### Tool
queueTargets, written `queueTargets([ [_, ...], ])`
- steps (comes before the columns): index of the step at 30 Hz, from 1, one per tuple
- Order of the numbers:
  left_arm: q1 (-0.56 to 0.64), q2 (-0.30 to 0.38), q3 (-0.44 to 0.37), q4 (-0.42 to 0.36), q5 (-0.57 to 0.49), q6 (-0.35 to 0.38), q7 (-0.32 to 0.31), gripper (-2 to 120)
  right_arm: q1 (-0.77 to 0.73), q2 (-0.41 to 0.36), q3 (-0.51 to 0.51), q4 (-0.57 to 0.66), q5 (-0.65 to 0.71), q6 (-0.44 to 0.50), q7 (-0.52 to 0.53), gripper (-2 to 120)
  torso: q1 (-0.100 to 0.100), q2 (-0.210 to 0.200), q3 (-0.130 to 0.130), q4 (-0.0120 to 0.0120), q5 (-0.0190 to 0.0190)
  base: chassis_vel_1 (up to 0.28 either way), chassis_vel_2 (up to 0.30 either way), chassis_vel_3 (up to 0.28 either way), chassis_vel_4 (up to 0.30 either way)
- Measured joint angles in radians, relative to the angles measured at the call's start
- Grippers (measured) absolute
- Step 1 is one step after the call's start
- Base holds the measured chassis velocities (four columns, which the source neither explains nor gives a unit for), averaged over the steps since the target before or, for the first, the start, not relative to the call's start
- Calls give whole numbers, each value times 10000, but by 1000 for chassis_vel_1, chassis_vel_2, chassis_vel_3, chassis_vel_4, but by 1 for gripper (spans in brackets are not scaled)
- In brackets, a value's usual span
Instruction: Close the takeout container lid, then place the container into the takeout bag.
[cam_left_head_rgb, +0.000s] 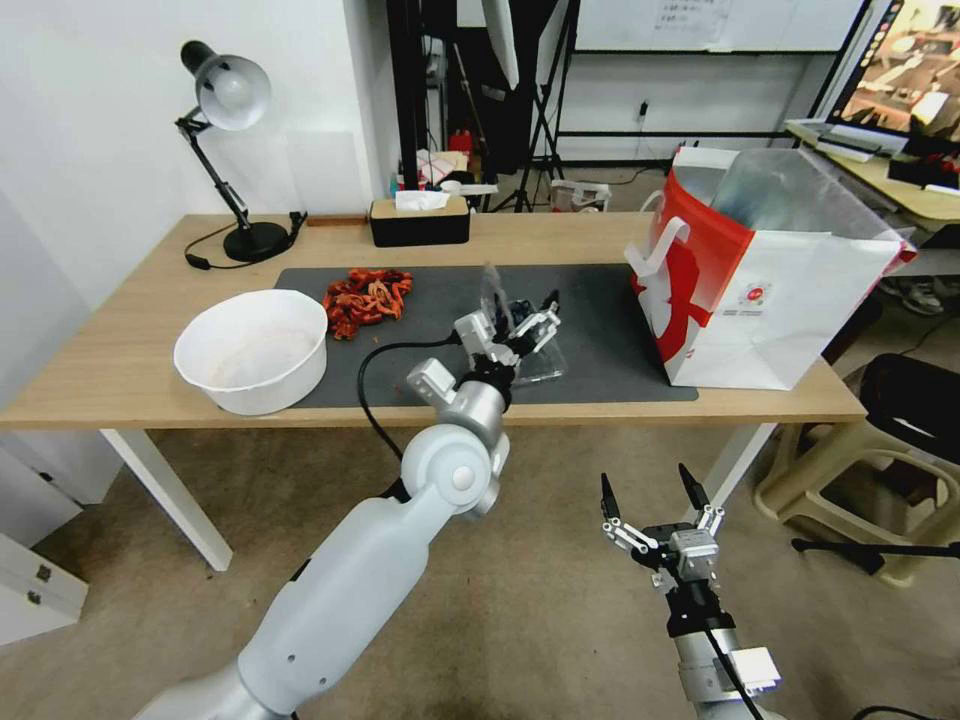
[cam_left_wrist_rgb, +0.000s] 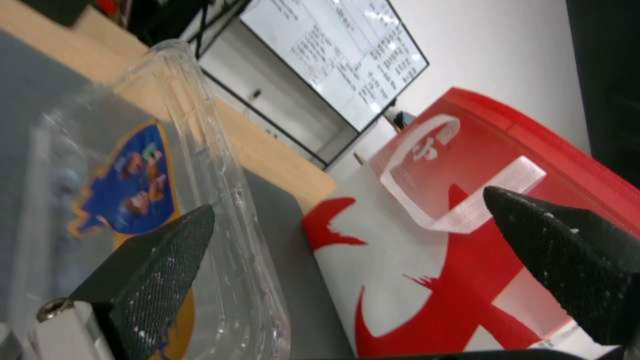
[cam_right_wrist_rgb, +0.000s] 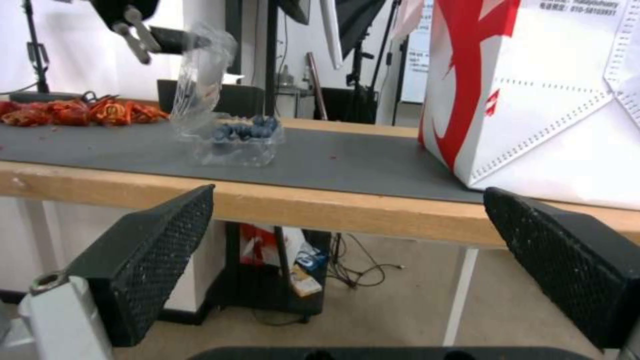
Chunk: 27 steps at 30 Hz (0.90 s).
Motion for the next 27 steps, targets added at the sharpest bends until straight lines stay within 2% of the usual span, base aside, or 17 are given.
queueTargets([
  [11, -587, -656, 279, 991, -886, 271, -197, 99, 103, 25, 15, 8, 10, -21, 32, 100, 0, 0, 0, 0, -1, 0, 0, 0, 0],
  [14, -796, -924, 320, 1328, -1186, 599, -835, 87, 135, 44, 10, 27, 27, -31, 28, 100, 0, 0, 0, 0, -1, 0, 0, 0, 0],
  [15, -796, -924, 320, 1328, -1186, 599, -835, 87, 135, 44, 10, 27, 27, -31, 28, 100, 0, 0, 0, 0, -1, 0, 0, 0, 0],
  [16, -853, -1011, 327, 1436, -1208, 721, -1122, 84, 141, 44, 11, 45, 40, -34, 28, 100, 0, 0, 0, 0, 0, 0, 0, 0, 0],
  [19, -938, -1167, 338, 1648, -1199, 926, -1662, 70, 147, 24, 34, 84, 81, -36, 23, 100, 0, 0, 0, 0, 0, 0, 0, 0, 0],
  [20, -938, -1167, 338, 1648, -1199, 926, -1662, 70, 147, 24, 34, 84, 81, -36, 23, 100, 0, 0, 0, 0, 0, 0, 0, 0, 0],
  [23, -972, -1193, 340, 1746, -1136, 1077, -1981, 54, 196, -9, 44, 175, 252, -37, -107, 100, 0, -1, 0, 0, -2, 0, 0, 0, 0],
  [25, -978, -1175, 340, 1748, -1118, 1133, -2057, 50, 236, -30, 44, 214, 374, -42, -184, 100, 0, 0, 0, 0, -1, 0, 0, 0, 0],
  [27, -982, -1117, 338, 1749, -1093, 1223, -2234, 39, 406, -124, 47, 378, 988, -184, -425, 100, 0, 0, 0, 0, -1, 0, 0, 0, 0],
])
